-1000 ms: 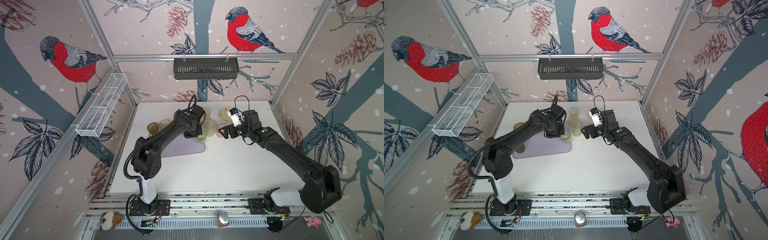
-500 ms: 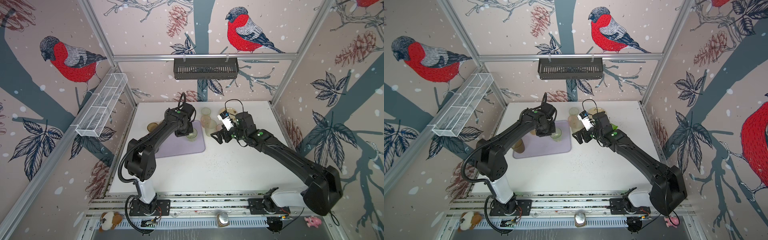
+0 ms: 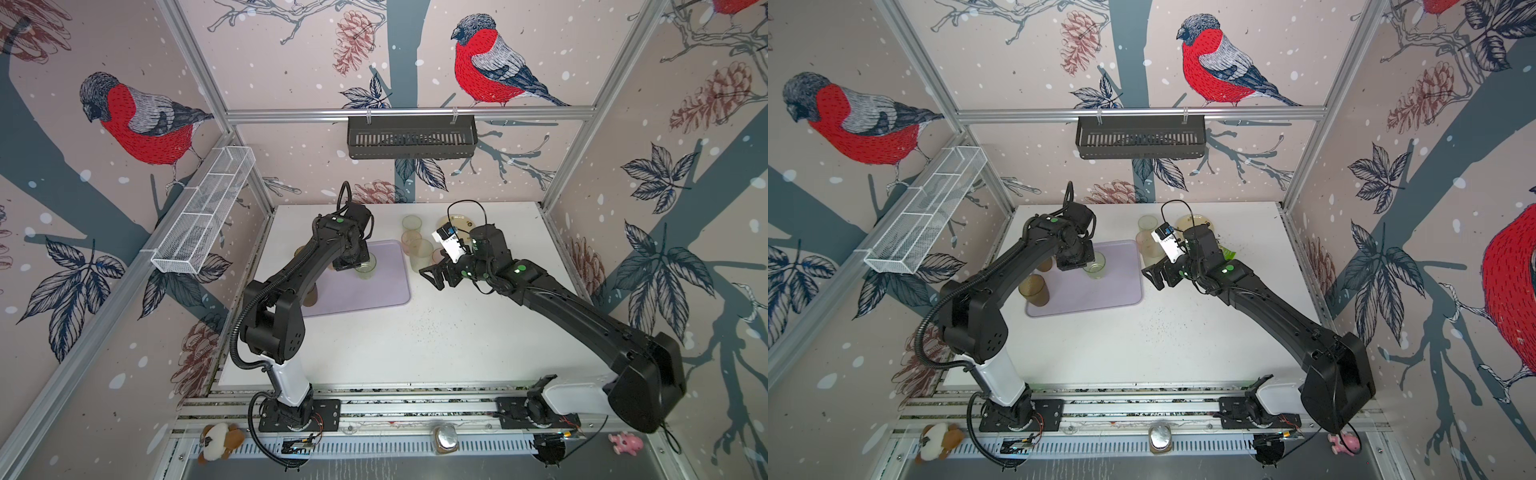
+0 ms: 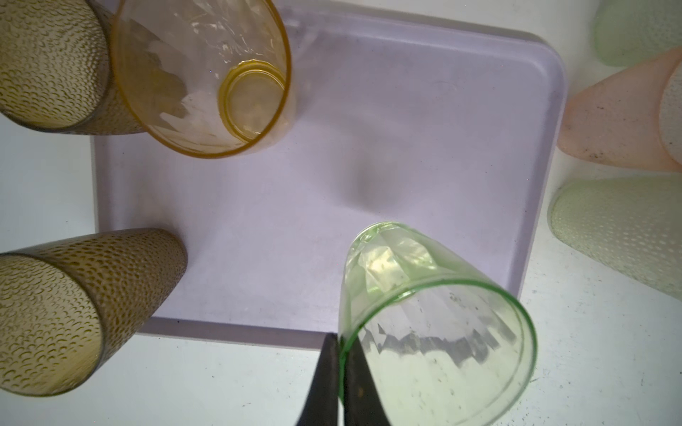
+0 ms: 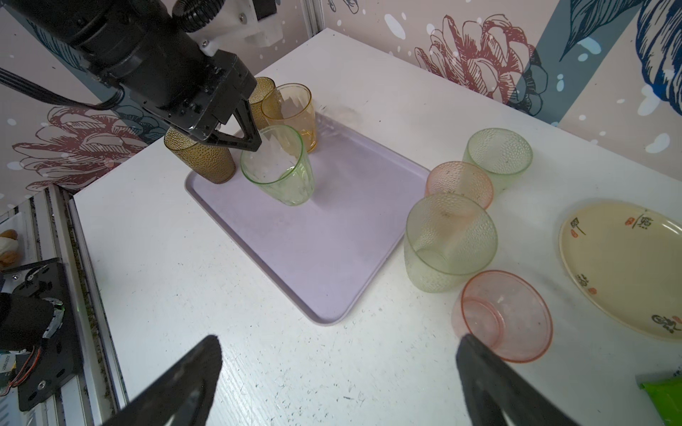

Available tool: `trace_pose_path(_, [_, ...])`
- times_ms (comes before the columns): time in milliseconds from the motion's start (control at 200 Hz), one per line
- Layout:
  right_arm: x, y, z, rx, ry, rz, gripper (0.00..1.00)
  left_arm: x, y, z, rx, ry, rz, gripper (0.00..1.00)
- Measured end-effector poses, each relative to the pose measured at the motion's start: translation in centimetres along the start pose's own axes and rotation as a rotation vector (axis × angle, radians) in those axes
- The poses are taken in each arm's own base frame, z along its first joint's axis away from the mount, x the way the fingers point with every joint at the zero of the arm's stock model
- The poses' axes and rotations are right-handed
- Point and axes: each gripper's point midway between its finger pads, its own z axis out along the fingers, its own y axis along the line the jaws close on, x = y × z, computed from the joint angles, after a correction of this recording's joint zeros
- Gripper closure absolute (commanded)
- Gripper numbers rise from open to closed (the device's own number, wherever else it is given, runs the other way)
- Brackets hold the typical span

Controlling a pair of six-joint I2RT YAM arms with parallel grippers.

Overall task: Place the glasses into the tray
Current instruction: 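Lower the green cup onto the tray beside the amber glass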

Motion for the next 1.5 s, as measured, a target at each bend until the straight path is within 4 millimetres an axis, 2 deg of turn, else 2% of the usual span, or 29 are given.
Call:
trace_pose_path(335, [0.0, 0.1, -0.1, -0.004, -0.002, -0.002, 0.0, -0.6, 2.5, 0.5, -0.04, 0.005, -0.026, 1.0])
trace_pose_path(555, [0.0, 0.1, -0.1, -0.004, -0.002, -0.002, 0.0, -0.5, 5.1, 1.2, -0.083, 0.015, -0.054, 1.0])
trace_pose_path(785, [0.0, 0.2, -0.1, -0.004, -0.002, -0.003, 0.0, -0.5, 6.7, 1.6, -0.104, 0.017, -0.077, 1.0])
trace_pose_path(1186, [-0.1, 0.2, -0.1, -0.006, -0.004, -0.004, 0.0, -0.2, 7.7, 2.5, -0.121, 0.021, -0.082, 1.0])
trace_pose_path(1501, [-0.3, 0.2, -0.1, -0.005, -0.01, -0.006, 0.0, 1.2, 8.2, 2.5, -0.11, 0.026, -0.21, 1.0])
